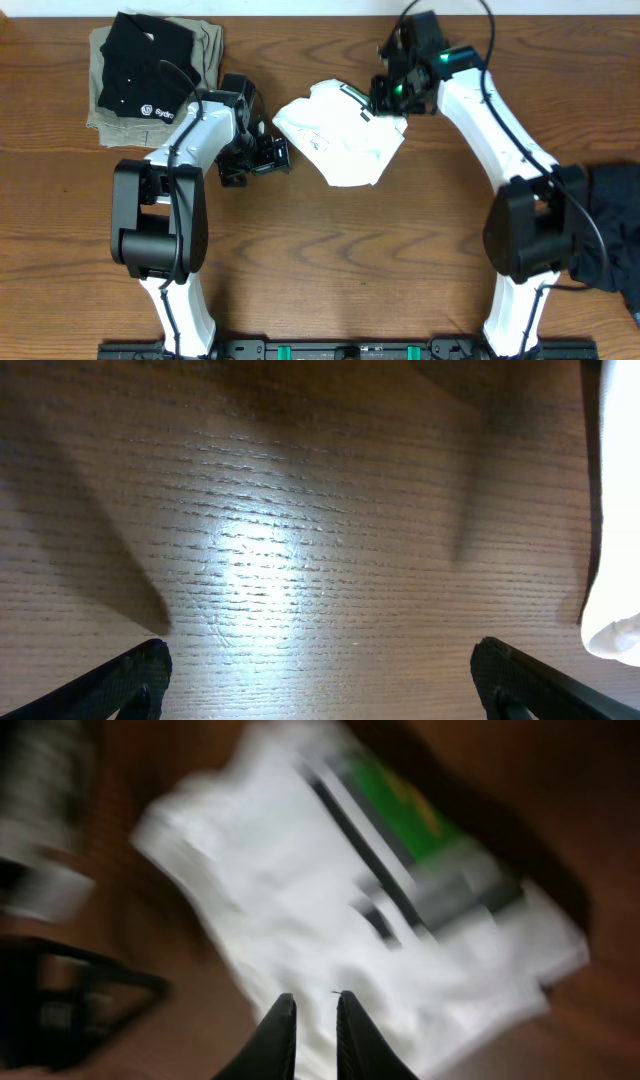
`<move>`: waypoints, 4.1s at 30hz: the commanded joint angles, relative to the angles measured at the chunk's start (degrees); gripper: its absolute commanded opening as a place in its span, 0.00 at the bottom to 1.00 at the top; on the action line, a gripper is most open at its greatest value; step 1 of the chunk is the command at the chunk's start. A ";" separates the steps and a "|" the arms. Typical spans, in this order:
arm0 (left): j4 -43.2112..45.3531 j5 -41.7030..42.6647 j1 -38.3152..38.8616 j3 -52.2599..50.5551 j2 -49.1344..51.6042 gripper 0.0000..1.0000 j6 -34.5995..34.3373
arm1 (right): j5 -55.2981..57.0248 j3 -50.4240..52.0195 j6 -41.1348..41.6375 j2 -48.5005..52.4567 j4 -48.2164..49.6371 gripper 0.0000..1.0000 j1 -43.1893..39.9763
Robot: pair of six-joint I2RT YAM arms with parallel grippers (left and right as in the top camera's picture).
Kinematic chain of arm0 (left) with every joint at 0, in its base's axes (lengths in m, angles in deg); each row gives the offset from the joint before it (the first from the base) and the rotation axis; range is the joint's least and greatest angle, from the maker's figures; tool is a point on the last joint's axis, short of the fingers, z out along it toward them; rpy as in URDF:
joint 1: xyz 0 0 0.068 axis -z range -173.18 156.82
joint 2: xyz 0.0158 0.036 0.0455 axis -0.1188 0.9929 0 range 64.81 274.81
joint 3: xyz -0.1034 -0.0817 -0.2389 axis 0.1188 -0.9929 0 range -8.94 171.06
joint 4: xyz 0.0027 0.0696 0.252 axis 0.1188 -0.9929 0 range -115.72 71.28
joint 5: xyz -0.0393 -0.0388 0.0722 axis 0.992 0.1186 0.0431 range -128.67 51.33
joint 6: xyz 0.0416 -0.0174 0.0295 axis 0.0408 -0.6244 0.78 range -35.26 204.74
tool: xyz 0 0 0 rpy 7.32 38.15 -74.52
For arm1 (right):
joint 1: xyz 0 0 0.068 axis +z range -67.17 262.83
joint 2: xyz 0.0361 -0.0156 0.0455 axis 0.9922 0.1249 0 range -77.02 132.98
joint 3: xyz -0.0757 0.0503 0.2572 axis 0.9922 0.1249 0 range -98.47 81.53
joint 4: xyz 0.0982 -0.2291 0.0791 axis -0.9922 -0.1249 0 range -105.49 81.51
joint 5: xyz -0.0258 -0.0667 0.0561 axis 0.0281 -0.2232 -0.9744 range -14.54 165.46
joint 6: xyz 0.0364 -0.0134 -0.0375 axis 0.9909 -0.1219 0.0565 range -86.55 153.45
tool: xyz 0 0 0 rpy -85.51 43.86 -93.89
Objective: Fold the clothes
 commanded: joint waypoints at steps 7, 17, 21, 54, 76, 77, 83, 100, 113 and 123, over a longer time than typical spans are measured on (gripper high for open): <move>-0.37 0.33 -0.24 -0.37 -1.16 0.97 0.26 | -6.43 -0.13 -0.39 7.13 8.61 0.02 3.43; -0.35 0.31 -0.24 -0.37 -1.16 0.97 0.26 | 0.46 -0.13 -1.20 14.12 1.55 0.01 3.85; 0.11 0.33 -0.24 -0.37 -1.16 0.97 0.24 | 0.39 -0.13 -2.80 14.62 -0.33 0.02 3.80; 0.07 11.30 -0.24 -0.37 -1.92 0.97 6.71 | 7.43 6.47 -1.66 5.07 -4.79 0.01 3.37; -0.85 11.30 -0.24 -0.37 -1.92 0.97 6.51 | 4.39 17.11 16.04 5.05 1.09 0.01 13.20; -0.85 11.30 -0.24 -0.37 -1.92 0.97 6.51 | 4.57 17.05 16.74 5.05 1.25 0.01 14.25; -1.05 11.04 -0.26 -0.37 -1.92 0.97 6.51 | 12.68 15.19 19.12 3.28 -0.31 0.01 16.85; -1.42 9.94 -11.39 -0.37 -1.92 0.97 -0.39 | -10.32 14.45 4.07 -13.62 11.17 0.65 5.55; -2.75 10.47 -14.60 -0.37 -1.92 0.98 -0.37 | -47.93 14.47 3.52 1.29 34.45 0.33 -2.62; -2.75 10.47 -14.60 -0.37 -1.92 0.97 -0.37 | -48.78 14.47 4.76 12.98 36.00 0.01 -2.25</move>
